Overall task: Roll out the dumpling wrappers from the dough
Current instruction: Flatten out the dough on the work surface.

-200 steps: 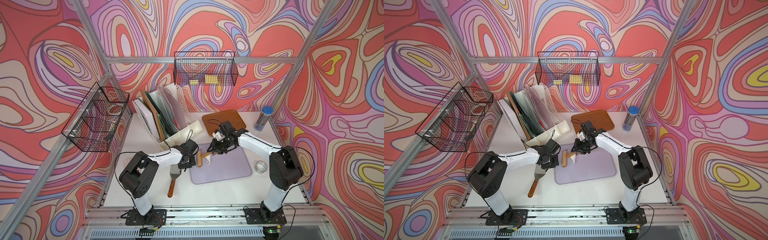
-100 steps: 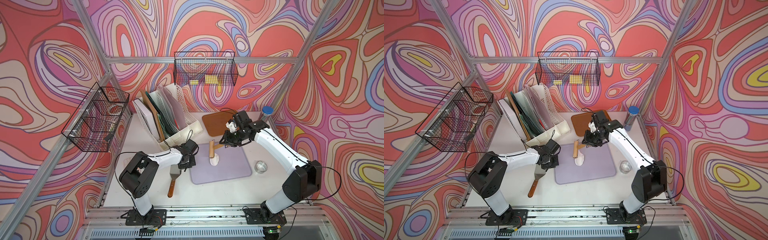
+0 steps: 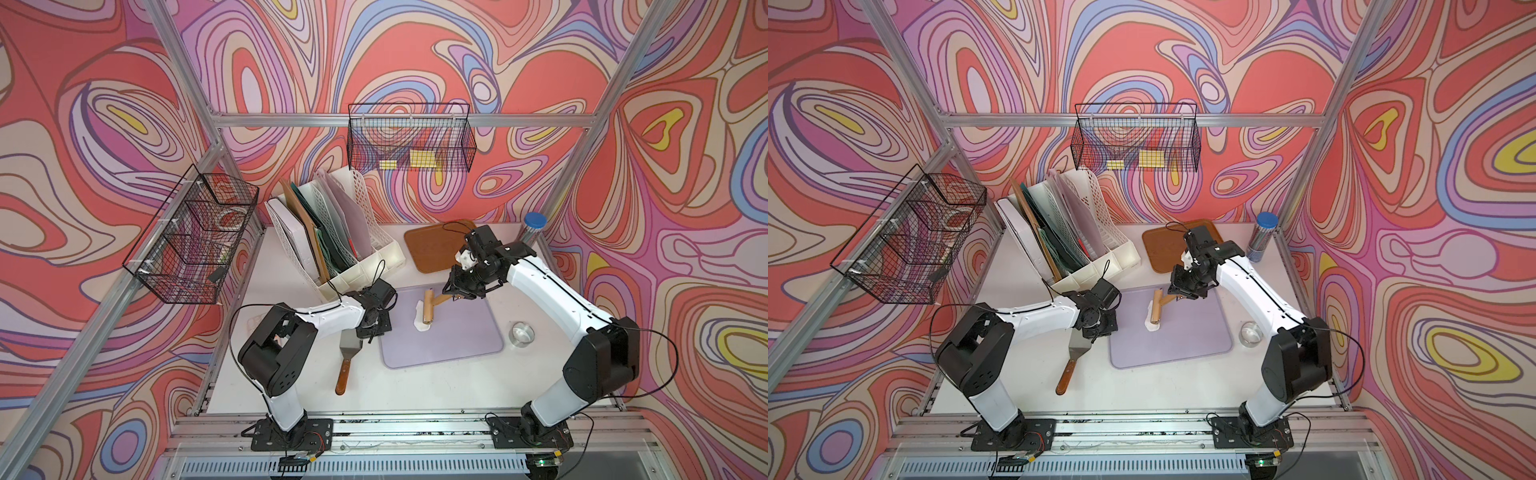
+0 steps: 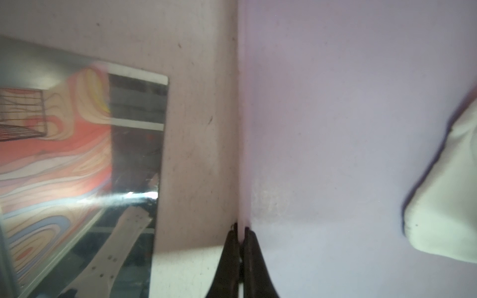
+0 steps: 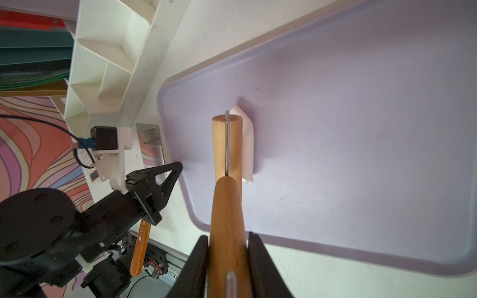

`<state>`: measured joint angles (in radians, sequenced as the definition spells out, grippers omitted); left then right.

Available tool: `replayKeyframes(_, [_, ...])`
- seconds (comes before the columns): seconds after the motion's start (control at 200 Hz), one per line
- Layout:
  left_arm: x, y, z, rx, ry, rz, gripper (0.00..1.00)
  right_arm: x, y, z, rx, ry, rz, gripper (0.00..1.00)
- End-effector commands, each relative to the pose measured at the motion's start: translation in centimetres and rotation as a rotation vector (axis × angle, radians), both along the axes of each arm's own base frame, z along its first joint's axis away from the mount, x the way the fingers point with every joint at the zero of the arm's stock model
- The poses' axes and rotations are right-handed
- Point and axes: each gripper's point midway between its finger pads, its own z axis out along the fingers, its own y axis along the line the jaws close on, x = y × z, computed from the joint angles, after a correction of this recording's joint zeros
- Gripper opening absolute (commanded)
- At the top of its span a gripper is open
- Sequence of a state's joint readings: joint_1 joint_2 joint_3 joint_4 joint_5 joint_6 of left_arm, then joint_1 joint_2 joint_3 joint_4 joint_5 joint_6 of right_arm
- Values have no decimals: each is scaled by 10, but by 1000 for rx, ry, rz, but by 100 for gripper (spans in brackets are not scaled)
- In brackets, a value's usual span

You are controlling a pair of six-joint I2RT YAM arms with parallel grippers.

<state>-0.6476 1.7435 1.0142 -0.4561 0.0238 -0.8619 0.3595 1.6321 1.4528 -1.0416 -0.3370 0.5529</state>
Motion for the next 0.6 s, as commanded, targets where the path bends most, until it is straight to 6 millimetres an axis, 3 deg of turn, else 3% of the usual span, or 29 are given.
replayKeyframes(0.0, [-10, 3, -16, 21, 41, -8, 0, 1, -4, -16, -36, 24, -18, 0])
replayKeyframes(0.23, [-10, 2, -16, 16, 42, -9, 0, 0, -2, -43, -62, 89, -44, 0])
replayKeyframes(0.391, [-10, 1, -17, 13, 43, -8, 0, -13, -17, -72, -169, 185, -47, 0])
replayKeyframes(0.421, [-10, 1, -17, 12, 43, -8, 0, -16, -23, -87, -210, 225, -49, 0])
replayKeyframes(0.591, [-10, -1, -17, 6, 46, -12, 0, -21, -43, -110, -367, 268, -45, 0])
